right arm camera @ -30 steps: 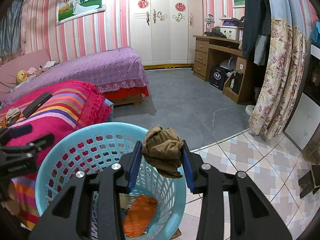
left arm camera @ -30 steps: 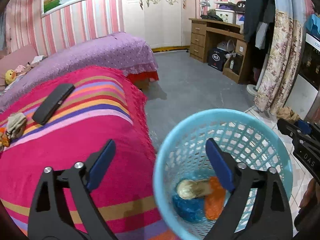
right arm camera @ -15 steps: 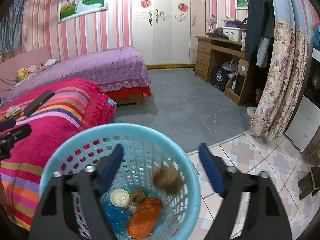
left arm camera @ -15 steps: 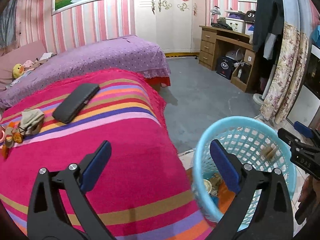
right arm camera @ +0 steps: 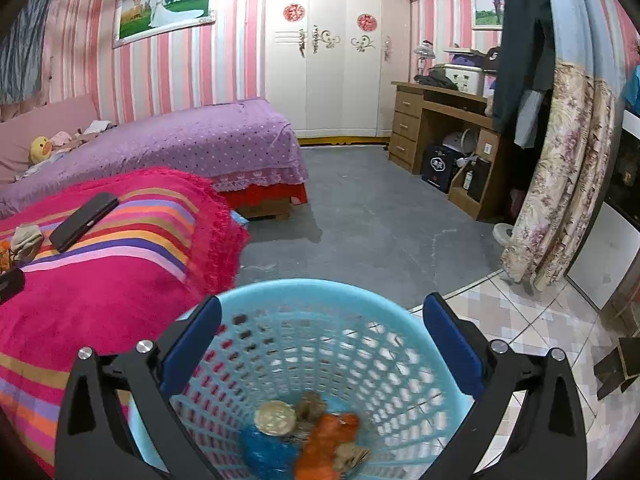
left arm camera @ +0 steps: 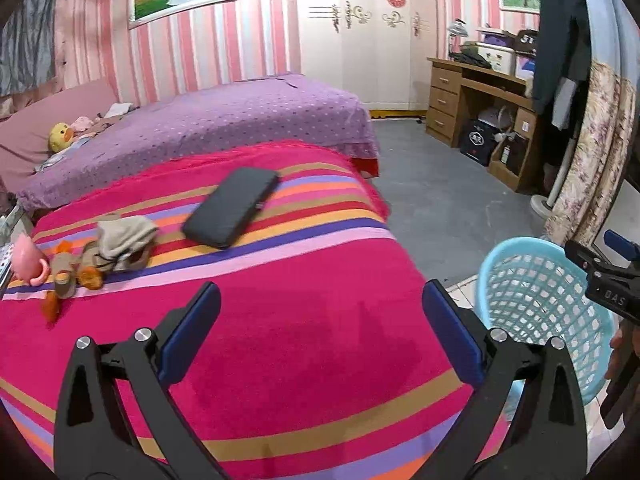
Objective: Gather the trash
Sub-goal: 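Move both open tools back over the items on the bed cover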
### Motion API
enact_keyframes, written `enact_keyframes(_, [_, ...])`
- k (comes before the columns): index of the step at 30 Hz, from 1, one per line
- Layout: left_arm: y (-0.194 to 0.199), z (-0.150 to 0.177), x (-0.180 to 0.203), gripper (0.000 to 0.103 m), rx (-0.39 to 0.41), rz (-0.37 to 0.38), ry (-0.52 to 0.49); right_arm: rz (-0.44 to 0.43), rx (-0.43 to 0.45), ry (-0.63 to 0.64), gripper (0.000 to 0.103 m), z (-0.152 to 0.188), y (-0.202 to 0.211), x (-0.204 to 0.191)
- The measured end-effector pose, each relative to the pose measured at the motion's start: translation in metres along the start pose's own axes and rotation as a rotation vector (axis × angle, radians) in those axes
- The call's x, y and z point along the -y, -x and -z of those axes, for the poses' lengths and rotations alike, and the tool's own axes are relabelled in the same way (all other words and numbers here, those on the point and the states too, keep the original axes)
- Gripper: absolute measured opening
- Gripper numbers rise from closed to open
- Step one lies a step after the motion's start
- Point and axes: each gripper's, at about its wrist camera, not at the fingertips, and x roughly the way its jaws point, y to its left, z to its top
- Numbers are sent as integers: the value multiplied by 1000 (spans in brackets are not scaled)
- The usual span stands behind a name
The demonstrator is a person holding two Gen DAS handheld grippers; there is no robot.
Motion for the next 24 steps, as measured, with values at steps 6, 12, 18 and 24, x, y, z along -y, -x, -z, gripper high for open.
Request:
enact_keyframes(6, [6,-1,-52,97,2,-52,30,-48,-3,28,98,-11,-5,-48])
enact_keyframes(12, [12,4,-104,97,15,-98,53,-96,7,7,98,-20,-6,-93])
enact_keyframes(18, [8,17,-150,97,25,-148,99,-141,7,67,98,-19,-5,-144])
enact_keyframes(24, [-6,28,-192,97,-20,-175,123,-139,1,77,98,-17,-5,-182])
